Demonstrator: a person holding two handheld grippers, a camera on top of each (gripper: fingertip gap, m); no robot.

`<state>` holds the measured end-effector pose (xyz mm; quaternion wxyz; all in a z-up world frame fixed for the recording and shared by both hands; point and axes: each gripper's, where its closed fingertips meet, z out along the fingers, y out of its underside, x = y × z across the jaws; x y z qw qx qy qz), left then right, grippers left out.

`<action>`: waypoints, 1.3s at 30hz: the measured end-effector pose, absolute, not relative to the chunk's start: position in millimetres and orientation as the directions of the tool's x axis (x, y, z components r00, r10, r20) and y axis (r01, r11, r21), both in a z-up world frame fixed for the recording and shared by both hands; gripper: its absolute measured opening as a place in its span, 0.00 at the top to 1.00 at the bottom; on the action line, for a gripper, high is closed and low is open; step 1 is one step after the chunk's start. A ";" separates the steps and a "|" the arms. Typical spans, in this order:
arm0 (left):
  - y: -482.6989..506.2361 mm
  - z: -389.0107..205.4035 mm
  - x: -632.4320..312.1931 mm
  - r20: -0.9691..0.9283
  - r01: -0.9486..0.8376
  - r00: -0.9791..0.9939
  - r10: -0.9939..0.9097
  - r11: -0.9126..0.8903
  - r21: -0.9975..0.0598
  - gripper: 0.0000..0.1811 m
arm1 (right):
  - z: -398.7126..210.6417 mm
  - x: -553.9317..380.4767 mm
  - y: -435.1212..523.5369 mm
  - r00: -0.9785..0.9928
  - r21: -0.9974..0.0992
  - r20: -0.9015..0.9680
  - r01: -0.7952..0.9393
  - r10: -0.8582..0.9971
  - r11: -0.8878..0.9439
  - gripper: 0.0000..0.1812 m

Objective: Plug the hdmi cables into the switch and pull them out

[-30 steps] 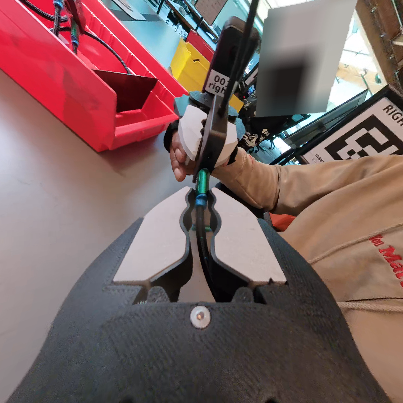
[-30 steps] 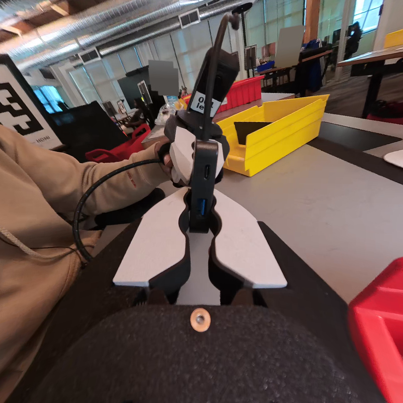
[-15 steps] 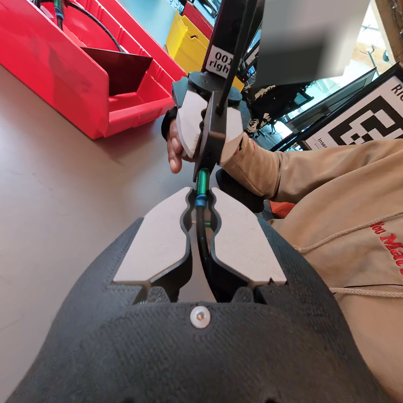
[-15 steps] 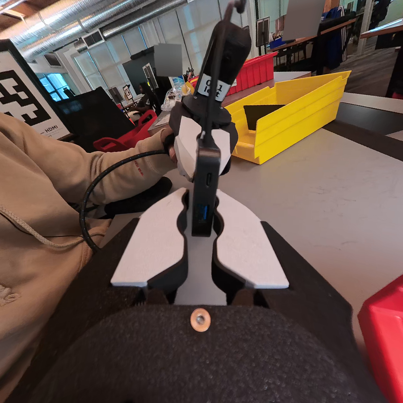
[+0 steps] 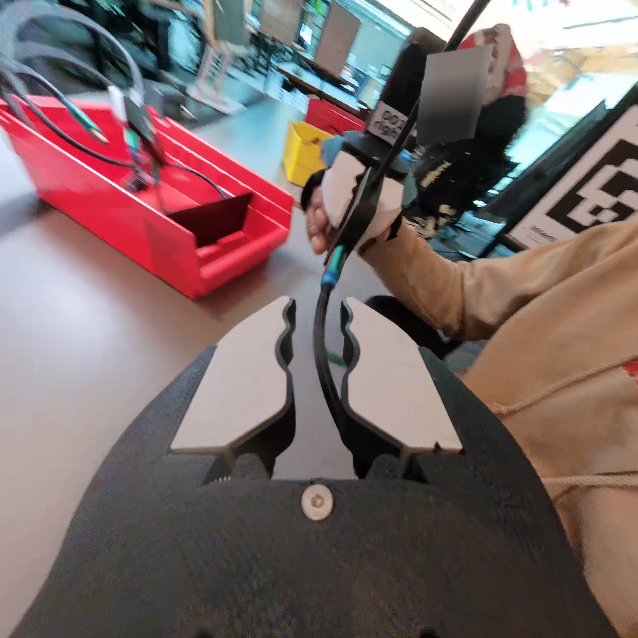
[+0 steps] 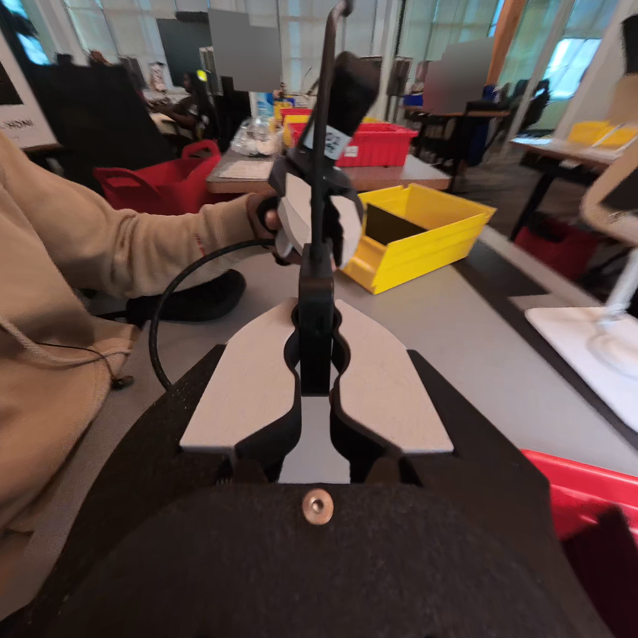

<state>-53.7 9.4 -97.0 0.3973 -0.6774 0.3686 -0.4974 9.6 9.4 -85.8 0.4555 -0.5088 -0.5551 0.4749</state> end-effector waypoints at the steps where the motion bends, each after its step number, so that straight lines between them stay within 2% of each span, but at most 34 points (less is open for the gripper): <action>1: 10.8 -87.7 -63.2 0.334 -0.089 0.286 -0.898 -0.372 -0.924 0.86 | -74.7 18.4 14.4 -0.028 -0.987 0.070 0.142 0.997 0.074 0.93; 4: 10.1 -73.3 -93.7 0.221 -0.064 0.439 -0.871 -0.275 -0.959 0.84 | -39.1 50.6 33.0 0.066 -0.974 0.155 0.178 0.986 0.141 0.93; 8: -7.4 -85.9 -120.3 0.179 -0.064 0.526 -0.831 -0.249 -0.966 0.82 | 4.6 99.4 85.0 0.282 -0.921 0.316 0.321 0.906 0.222 0.93; 12: -21.6 -110.5 -127.1 0.176 -0.051 0.556 -0.812 -0.244 -0.968 0.88 | 29.8 137.8 156.3 0.451 -0.816 0.512 0.523 0.731 0.248 0.93; 14: -23.1 -121.6 -126.1 0.168 -0.048 0.575 -0.800 -0.238 -0.970 0.89 | 31.8 150.8 192.1 0.518 -0.790 0.556 0.571 0.650 0.221 0.92; 17: -22.3 -135.2 -123.9 0.151 -0.066 0.595 -0.789 -0.236 -0.970 0.89 | 0.0 165.3 238.8 0.571 -0.771 0.560 0.624 0.600 0.126 0.92; 21: -19.4 -142.9 -129.9 0.134 -0.079 0.622 -0.771 -0.232 -0.969 0.89 | -70.8 170.9 268.8 0.560 -0.735 0.488 0.677 0.670 -0.030 0.93; 25: -14.2 -149.4 -138.1 0.165 -0.052 0.635 -0.755 -0.256 -0.965 0.89 | -124.2 177.7 282.8 0.488 -0.603 0.488 0.788 0.724 -0.125 0.92; 29: -11.9 -156.8 -140.5 0.175 -0.053 0.643 -0.745 -0.272 -0.961 0.88 | -135.7 178.4 286.2 0.477 -0.571 0.379 0.795 0.793 -0.205 0.92; 32: -9.6 -162.8 -140.5 0.165 -0.073 0.659 -0.734 -0.280 -0.957 0.86 | -144.9 184.9 287.3 0.458 -0.493 0.341 0.831 0.821 -0.259 0.92; 33: -8.6 -164.6 -140.7 0.160 -0.079 0.666 -0.729 -0.283 -0.956 0.85 | -149.4 188.6 288.4 0.452 -0.458 0.343 0.846 0.823 -0.274 0.92; 36: -4.6 -170.3 -144.3 0.142 -0.098 0.693 -0.707 -0.287 -0.953 0.83 | -171.9 210.2 293.1 0.355 -0.241 0.452 0.932 0.818 -0.271 0.92; 39: -1.4 -175.7 -149.4 0.139 -0.102 0.716 -0.684 -0.299 -0.949 0.82 | -157.6 205.1 305.4 0.392 -0.295 0.552 0.918 0.736 -0.267 0.87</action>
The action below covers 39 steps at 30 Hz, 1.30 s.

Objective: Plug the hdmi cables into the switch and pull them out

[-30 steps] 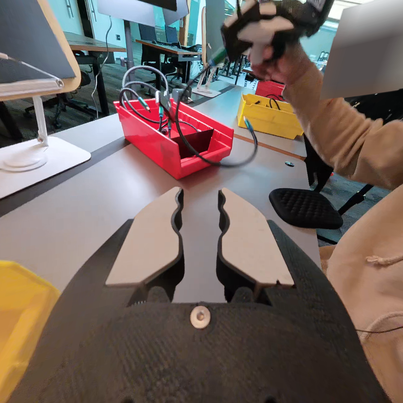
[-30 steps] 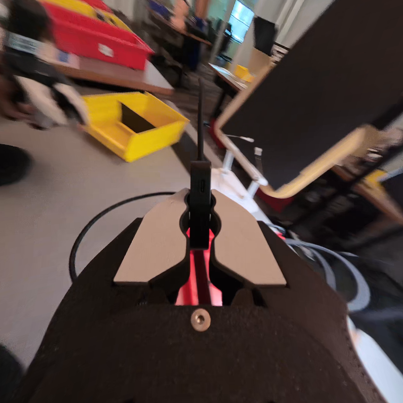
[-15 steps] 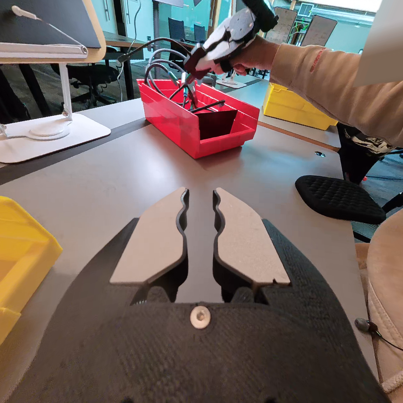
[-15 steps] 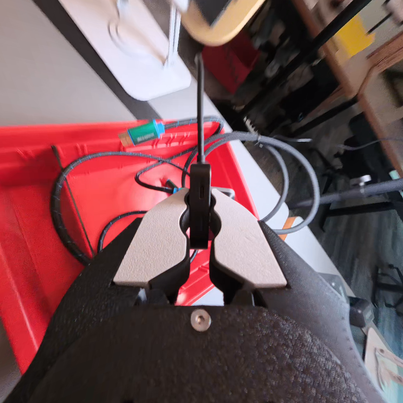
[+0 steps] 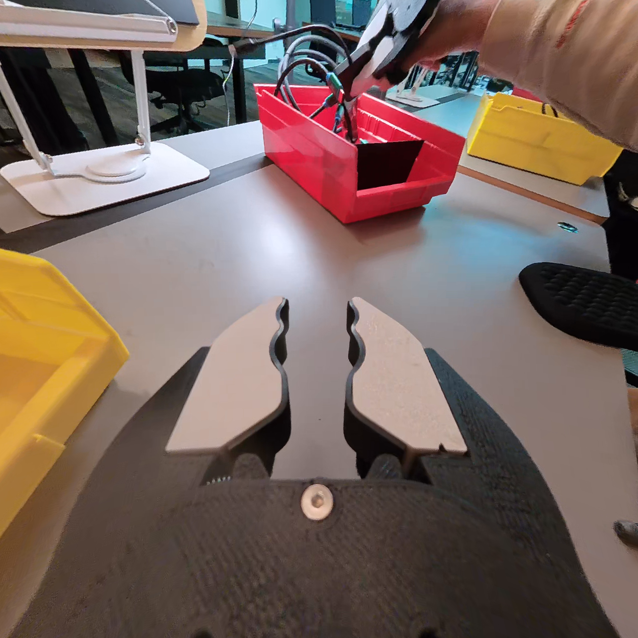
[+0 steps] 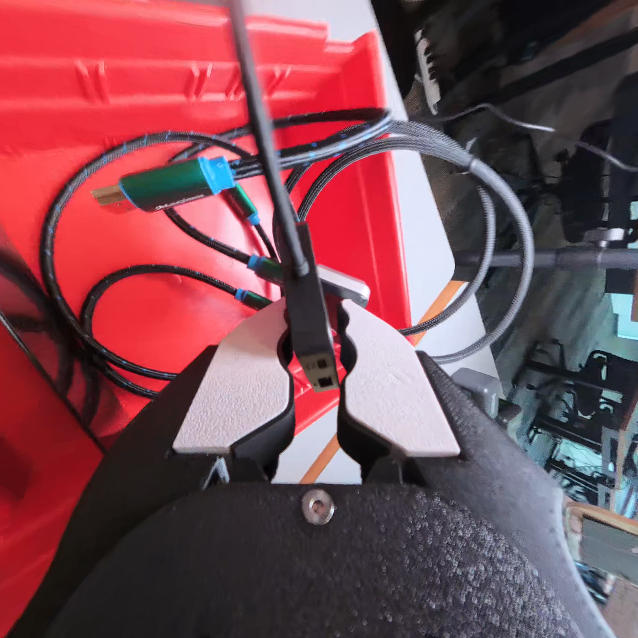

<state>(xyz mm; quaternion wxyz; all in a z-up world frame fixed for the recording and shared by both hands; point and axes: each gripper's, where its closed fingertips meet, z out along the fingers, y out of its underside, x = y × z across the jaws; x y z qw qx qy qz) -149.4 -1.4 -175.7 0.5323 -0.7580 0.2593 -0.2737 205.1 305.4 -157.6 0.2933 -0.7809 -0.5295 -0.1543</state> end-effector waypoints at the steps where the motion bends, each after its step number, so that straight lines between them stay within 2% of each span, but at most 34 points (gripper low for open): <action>1: -0.4 -177.5 -151.5 0.135 -0.105 0.724 -0.676 -0.302 -0.948 0.82 | -152.0 204.7 305.8 0.424 -0.324 0.547 0.902 0.722 -0.284 0.84; 3: 1.4 -179.7 -154.8 0.133 -0.108 0.735 -0.665 -0.308 -0.945 0.82 | -143.1 208.6 302.4 0.488 -0.365 0.511 0.869 0.708 -0.335 0.76; 5: 2.0 -179.8 -156.7 0.136 -0.103 0.739 -0.660 -0.311 -0.945 0.81 | -130.7 212.1 296.1 0.512 -0.402 0.496 0.851 0.701 -0.338 0.73; 11: 3.3 -178.4 -160.8 0.136 -0.097 0.749 -0.648 -0.310 -0.946 0.81 | -82.3 197.7 250.6 0.564 -0.602 0.423 0.760 0.709 -0.246 0.74; 14: 3.3 -177.0 -164.4 0.140 -0.092 0.761 -0.633 -0.318 -0.943 0.80 | -83.7 178.6 208.4 0.520 -0.636 0.382 0.747 0.764 -0.191 0.77; 17: 5.4 -173.6 -174.5 0.119 -0.098 0.787 -0.606 -0.313 -0.945 0.80 | -118.4 155.3 158.2 0.404 -0.576 0.358 0.805 0.842 -0.141 0.77; 21: 10.9 -171.4 -201.5 0.051 -0.147 0.841 -0.538 -0.318 -0.937 0.77 | -188.7 134.5 107.3 0.215 -0.391 0.352 0.918 0.911 -0.066 0.74; 25: 20.9 -181.8 -228.2 -0.023 -0.257 0.856 -0.517 -0.387 -0.885 0.72 | -231.5 126.2 102.5 0.121 -0.258 0.374 0.966 0.920 -0.022 0.72; 29: 34.7 -200.5 -266.9 -0.188 -0.445 0.851 -0.490 -0.483 -0.754 0.68 | -242.0 116.2 116.1 0.146 -0.272 0.338 0.961 0.930 -0.052 0.73; 31: 40.1 -209.0 -282.2 -0.256 -0.518 0.832 -0.492 -0.524 -0.676 0.67 | -251.8 118.7 123.5 0.130 -0.228 0.343 0.972 0.930 -0.052 0.74; 34: 45.0 -230.2 -299.6 -0.323 -0.607 0.790 -0.521 -0.593 -0.529 0.66 | -264.0 121.6 132.1 0.091 -0.172 0.378 0.985 0.921 -0.026 0.85; 37: 49.7 -255.2 -309.3 -0.363 -0.679 0.734 -0.574 -0.616 -0.399 0.74 | -263.2 120.0 131.7 0.082 -0.174 0.371 0.985 0.925 -0.017 0.85; 39: 58.4 -262.3 -309.4 -0.411 -0.719 0.694 -0.590 -0.580 -0.382 0.80 | -263.6 119.5 127.3 0.056 -0.183 0.378 0.983 0.924 0.015 0.85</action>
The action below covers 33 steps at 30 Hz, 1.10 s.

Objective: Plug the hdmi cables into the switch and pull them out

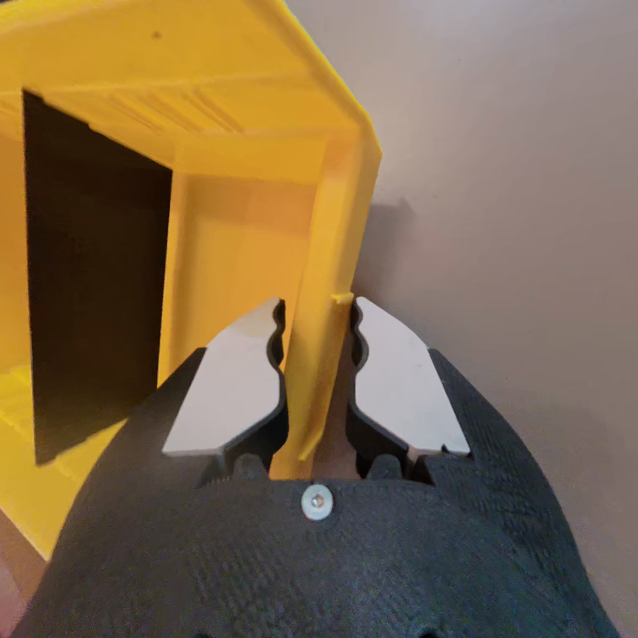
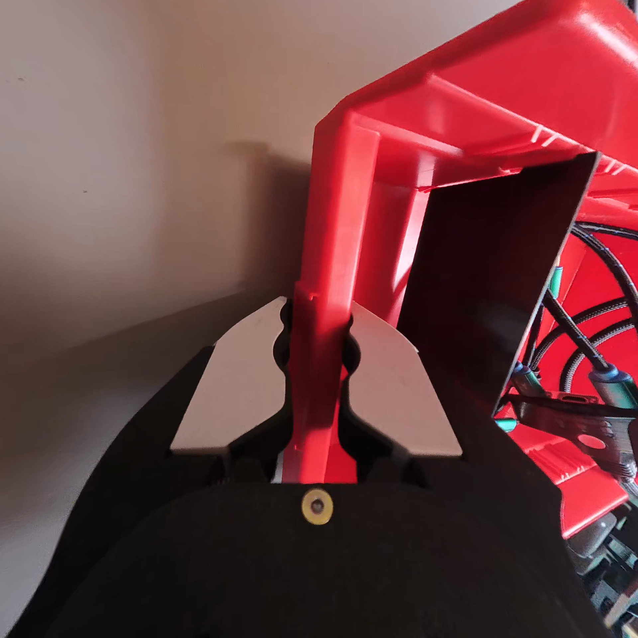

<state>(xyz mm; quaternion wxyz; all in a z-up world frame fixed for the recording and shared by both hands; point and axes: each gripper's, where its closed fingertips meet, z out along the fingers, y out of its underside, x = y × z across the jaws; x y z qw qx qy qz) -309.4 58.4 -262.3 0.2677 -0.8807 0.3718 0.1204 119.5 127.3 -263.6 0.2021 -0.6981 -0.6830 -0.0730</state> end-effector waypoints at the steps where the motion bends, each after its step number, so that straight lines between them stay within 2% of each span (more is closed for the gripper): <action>1: 60.4 -263.9 -304.9 -0.421 -0.745 0.667 -0.614 -0.550 -0.378 0.82 | -263.2 119.3 122.8 0.055 -0.188 0.377 0.982 0.925 0.018 0.85; 9: 55.2 -262.2 -223.4 -0.435 -0.818 0.561 -0.704 -0.390 -0.423 0.85 | -262.9 97.8 48.1 -0.091 -0.227 0.387 0.955 0.917 0.191 0.85; 13: 49.3 -261.5 -162.8 -0.455 -0.876 0.425 -0.783 -0.228 -0.426 0.84 | -261.4 78.7 11.9 -0.165 -0.234 0.400 0.933 0.902 0.274 0.85; 16: 48.9 -256.3 -121.8 -0.501 -0.887 0.303 -0.811 -0.048 -0.458 0.83 | -252.5 65.1 -12.4 -0.152 -0.289 0.426 0.911 0.892 0.294 0.83; 18: 49.4 -246.0 -103.3 -0.533 -0.856 0.301 -0.791 0.022 -0.516 0.81 | -230.5 54.1 -30.1 -0.066 -0.426 0.431 0.864 0.900 0.267 0.82; 21: 43.5 -225.3 -91.9 -0.509 -0.785 0.388 -0.768 0.014 -0.620 0.81 | -181.9 61.7 -47.3 0.154 -0.656 0.396 0.737 0.905 0.161 0.82; 25: 10.5 -190.8 -71.2 -0.287 -0.561 0.527 -0.800 -0.073 -0.824 0.80 | -144.2 127.1 -41.8 0.533 -0.855 0.273 0.516 0.801 -0.052 0.83; 29: -21.1 -172.6 -48.7 -0.091 -0.363 0.610 -0.787 -0.176 -0.915 0.79 | -158.0 193.6 -29.7 0.781 -0.932 0.123 0.302 0.612 -0.198 0.83; 33: -31.8 -177.1 -28.7 0.070 -0.210 0.697 -0.713 -0.297 -0.932 0.77 | -185.3 203.4 -16.6 0.848 -0.930 0.011 0.204 0.530 -0.307 0.76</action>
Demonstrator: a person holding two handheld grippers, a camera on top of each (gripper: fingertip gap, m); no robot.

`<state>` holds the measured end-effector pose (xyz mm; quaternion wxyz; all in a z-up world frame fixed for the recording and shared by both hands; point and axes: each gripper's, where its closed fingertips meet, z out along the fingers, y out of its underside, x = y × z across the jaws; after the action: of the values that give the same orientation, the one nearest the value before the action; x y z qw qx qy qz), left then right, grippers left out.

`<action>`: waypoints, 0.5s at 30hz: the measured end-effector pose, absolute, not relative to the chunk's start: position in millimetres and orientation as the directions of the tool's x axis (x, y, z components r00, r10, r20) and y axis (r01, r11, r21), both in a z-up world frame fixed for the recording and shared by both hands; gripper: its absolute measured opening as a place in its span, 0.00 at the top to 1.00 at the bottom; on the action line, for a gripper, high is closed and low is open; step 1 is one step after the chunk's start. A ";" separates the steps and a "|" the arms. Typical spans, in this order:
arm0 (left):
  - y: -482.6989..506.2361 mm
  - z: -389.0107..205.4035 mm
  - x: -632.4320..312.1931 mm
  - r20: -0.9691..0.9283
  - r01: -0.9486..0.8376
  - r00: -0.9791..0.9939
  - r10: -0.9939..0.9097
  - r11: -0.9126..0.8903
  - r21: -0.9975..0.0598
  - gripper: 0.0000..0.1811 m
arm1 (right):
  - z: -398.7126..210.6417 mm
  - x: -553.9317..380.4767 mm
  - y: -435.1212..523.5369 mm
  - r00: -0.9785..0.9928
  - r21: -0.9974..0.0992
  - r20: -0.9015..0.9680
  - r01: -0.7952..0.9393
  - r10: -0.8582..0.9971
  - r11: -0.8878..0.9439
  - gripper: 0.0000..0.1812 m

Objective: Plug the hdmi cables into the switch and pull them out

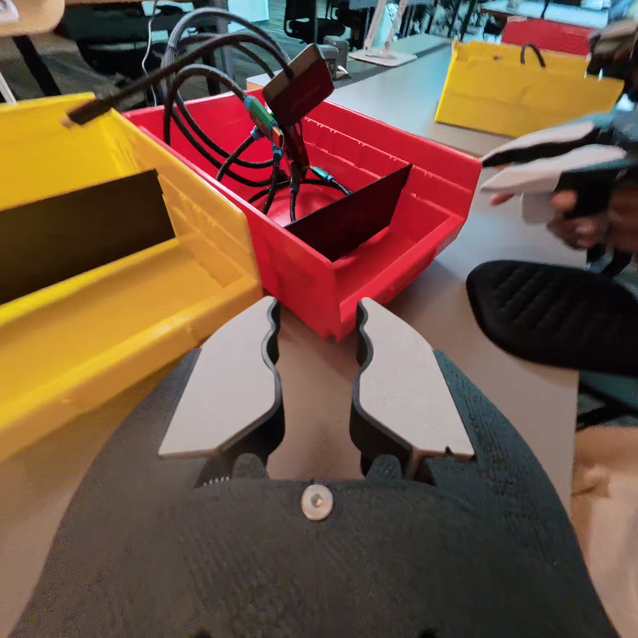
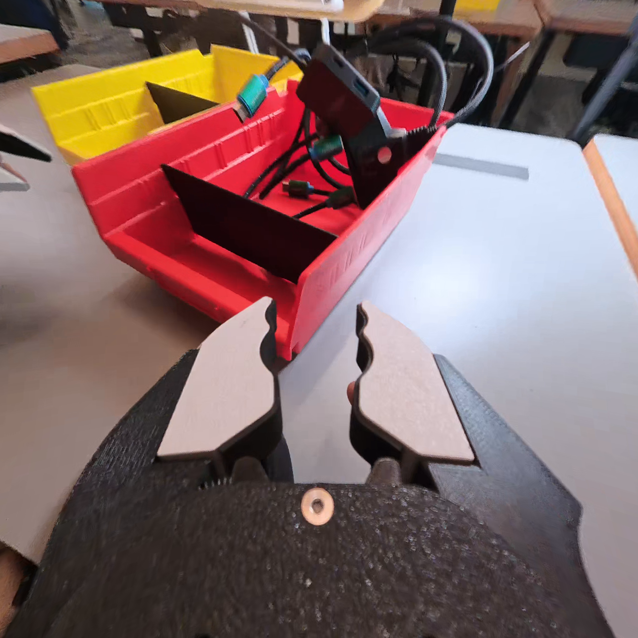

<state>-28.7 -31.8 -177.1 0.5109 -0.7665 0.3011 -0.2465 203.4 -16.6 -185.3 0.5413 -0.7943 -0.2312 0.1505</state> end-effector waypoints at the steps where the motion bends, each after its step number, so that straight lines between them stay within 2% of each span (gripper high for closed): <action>1: -31.4 -180.0 -22.5 0.119 -0.167 0.708 -0.697 -0.329 -0.929 0.76 | -190.3 199.9 -13.1 0.852 -0.926 -0.004 0.194 0.523 -0.323 0.75; 6: -6.8 -198.3 2.4 0.199 -0.072 0.772 -0.604 -0.394 -0.916 0.75 | -202.0 179.6 10.0 0.869 -0.910 -0.053 0.161 0.492 -0.383 0.74; 8: 5.6 -209.5 10.3 0.174 -0.094 0.795 -0.581 -0.402 -0.911 0.74 | -204.1 178.6 21.6 0.885 -0.908 -0.029 0.170 0.464 -0.382 0.79; 9: 11.2 -213.1 12.3 0.167 -0.092 0.809 -0.564 -0.401 -0.911 0.77 | -206.7 177.5 25.3 0.888 -0.905 -0.028 0.172 0.460 -0.388 0.83; 11: 18.6 -212.7 13.4 0.155 -0.071 0.836 -0.526 -0.384 -0.921 0.81 | -208.5 177.8 28.5 0.895 -0.906 -0.032 0.162 0.444 -0.391 0.84; 15: 23.7 -210.9 15.2 0.155 -0.046 0.852 -0.501 -0.367 -0.929 0.84 | -205.3 185.3 31.3 0.911 -0.922 0.002 0.161 0.411 -0.352 0.89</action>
<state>15.2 23.7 -210.9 0.5360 -0.7991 0.1711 -0.2119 185.3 31.3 -205.3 0.5413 -0.8141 -0.1756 0.1158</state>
